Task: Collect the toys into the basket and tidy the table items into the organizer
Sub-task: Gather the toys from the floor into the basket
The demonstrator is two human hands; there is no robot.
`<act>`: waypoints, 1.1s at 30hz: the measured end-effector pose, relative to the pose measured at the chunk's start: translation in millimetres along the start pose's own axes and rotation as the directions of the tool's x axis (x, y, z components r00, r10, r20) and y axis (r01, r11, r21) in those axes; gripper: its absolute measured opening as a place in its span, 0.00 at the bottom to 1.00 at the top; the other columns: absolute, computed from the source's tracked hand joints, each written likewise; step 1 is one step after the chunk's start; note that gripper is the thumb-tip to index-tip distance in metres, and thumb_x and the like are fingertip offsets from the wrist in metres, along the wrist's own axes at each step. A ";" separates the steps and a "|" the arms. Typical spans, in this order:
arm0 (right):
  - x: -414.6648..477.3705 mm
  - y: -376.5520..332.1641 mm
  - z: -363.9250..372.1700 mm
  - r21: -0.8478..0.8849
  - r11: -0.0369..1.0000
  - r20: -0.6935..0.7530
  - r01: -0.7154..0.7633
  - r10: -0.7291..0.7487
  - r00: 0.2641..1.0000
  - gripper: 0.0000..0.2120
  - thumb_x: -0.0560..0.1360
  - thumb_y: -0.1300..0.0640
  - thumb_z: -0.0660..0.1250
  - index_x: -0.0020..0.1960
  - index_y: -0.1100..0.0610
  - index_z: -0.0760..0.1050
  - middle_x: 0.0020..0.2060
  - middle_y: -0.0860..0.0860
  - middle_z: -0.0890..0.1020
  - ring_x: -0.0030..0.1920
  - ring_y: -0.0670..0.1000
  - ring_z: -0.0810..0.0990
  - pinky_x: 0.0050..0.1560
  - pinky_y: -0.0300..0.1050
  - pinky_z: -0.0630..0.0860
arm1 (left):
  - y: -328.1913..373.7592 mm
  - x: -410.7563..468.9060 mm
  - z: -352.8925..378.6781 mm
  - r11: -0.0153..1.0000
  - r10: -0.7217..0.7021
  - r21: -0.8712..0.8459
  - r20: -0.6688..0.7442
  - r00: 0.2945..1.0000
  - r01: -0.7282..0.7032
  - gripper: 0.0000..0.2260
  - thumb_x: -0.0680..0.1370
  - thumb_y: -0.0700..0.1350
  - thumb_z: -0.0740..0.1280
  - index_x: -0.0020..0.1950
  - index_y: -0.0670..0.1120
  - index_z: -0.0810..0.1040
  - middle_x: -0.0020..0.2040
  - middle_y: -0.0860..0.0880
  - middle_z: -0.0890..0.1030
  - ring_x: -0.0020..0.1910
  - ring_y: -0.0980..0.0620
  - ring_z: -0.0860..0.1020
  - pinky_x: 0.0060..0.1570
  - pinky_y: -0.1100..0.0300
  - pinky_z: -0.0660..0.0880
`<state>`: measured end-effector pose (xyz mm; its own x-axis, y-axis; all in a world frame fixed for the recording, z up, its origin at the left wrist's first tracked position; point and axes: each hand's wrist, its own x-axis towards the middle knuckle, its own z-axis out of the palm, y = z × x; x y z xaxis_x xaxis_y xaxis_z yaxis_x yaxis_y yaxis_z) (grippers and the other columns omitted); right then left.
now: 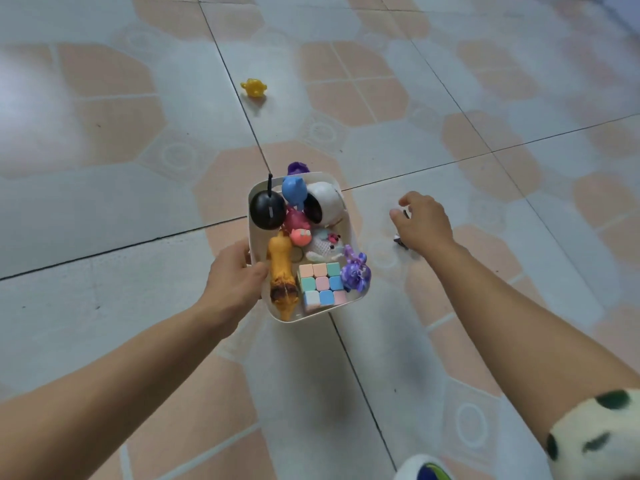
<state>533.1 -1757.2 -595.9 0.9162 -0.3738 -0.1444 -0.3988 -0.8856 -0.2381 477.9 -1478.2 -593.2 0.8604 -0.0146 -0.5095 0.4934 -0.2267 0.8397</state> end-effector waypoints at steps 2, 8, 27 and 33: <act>6.3 17.8 7.4 -0.093 0.991 0.064 -0.096 0.102 0.993 0.18 0.77 0.49 0.61 0.63 0.58 0.72 0.60 0.60 0.74 0.62 0.62 0.70 0.58 0.52 0.69 | 1.8 1.8 16.2 1.000 -0.004 0.013 0.025 1.000 0.003 0.06 0.79 0.40 0.64 0.53 0.45 0.79 0.48 0.45 0.82 0.48 0.46 0.80 0.45 0.51 0.80; 20.1 37.4 27.4 -0.216 0.954 0.136 -0.209 0.241 0.961 0.22 0.76 0.45 0.62 0.65 0.57 0.68 0.63 0.59 0.70 0.63 0.63 0.68 0.57 0.52 0.69 | 0.9 4.3 44.8 0.999 -0.008 0.047 0.061 0.998 0.005 0.07 0.79 0.39 0.63 0.55 0.45 0.79 0.49 0.45 0.81 0.48 0.47 0.81 0.50 0.48 0.80; -28.1 -48.1 -46.0 0.570 0.782 0.049 0.253 -0.339 0.939 0.18 0.65 0.51 0.78 0.49 0.53 0.74 0.42 0.48 0.81 0.42 0.46 0.80 0.41 0.39 0.77 | 1.5 1.4 8.8 1.000 -0.004 0.026 0.013 1.000 0.004 0.07 0.79 0.40 0.63 0.53 0.47 0.78 0.48 0.46 0.82 0.47 0.48 0.81 0.43 0.53 0.80; -78.6 -109.6 -38.8 0.554 0.703 0.201 0.446 -0.633 0.748 0.16 0.65 0.56 0.77 0.48 0.50 0.73 0.48 0.48 0.77 0.48 0.49 0.79 0.50 0.51 0.80 | 4.6 -10.4 -11.4 0.999 0.020 0.024 0.009 1.000 -0.021 0.06 0.78 0.40 0.65 0.52 0.47 0.79 0.47 0.44 0.82 0.48 0.45 0.81 0.49 0.47 0.80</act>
<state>506.2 -1641.4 -521.1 0.9298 0.3361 -0.1504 0.1067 -0.6369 -0.7635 472.7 -1468.0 -581.9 0.8690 -0.0282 -0.4940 0.4723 -0.2500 0.8452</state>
